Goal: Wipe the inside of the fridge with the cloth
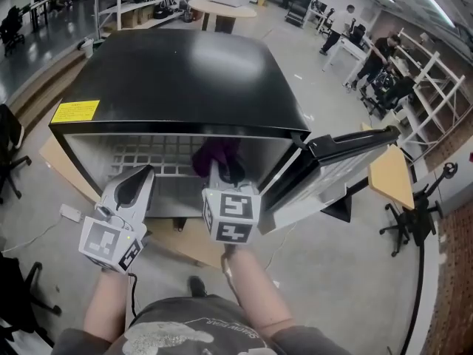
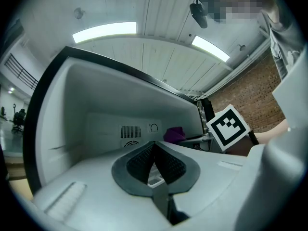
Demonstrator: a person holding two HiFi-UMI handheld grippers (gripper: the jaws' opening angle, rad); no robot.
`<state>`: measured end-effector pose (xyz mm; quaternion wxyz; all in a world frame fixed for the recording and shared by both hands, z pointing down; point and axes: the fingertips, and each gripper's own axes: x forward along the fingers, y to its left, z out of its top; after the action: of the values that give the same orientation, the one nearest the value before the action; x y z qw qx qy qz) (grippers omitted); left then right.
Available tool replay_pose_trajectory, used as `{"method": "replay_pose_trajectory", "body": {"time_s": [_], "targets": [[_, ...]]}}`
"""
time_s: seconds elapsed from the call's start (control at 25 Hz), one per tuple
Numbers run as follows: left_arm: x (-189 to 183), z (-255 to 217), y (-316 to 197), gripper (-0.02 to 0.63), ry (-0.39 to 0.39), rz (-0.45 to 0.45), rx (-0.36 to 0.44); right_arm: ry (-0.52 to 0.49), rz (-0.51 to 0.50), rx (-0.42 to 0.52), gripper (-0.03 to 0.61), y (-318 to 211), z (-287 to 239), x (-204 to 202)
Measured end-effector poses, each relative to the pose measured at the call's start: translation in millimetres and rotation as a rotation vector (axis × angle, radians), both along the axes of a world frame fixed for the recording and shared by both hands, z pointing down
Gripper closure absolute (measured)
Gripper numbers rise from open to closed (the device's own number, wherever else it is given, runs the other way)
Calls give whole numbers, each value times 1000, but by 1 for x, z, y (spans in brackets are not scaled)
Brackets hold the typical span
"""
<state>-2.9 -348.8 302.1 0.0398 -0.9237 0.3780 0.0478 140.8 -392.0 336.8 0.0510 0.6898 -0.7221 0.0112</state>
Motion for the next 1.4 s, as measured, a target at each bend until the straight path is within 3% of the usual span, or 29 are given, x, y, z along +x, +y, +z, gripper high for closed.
{"method": "replay_pose_trajectory", "body": {"time_s": [0.28,0.88,1.0,1.2,1.4], "targets": [[1,-2,0,595,0,-3,0,-42,113,47,537,-7,-19,27],[3,4,22,595,12,37,-8,-77,225,83,537,64,-12,37],[-7,7,25,595,23,26,-15,-69,172,115,537,73,-12,20],[-35,13,31,595,39,-15,-10,-42,3,178,537,84,-12,-37],[-66,48,35,595,3,-58,-52,12,-191,213,537,98,4,-105]]}}
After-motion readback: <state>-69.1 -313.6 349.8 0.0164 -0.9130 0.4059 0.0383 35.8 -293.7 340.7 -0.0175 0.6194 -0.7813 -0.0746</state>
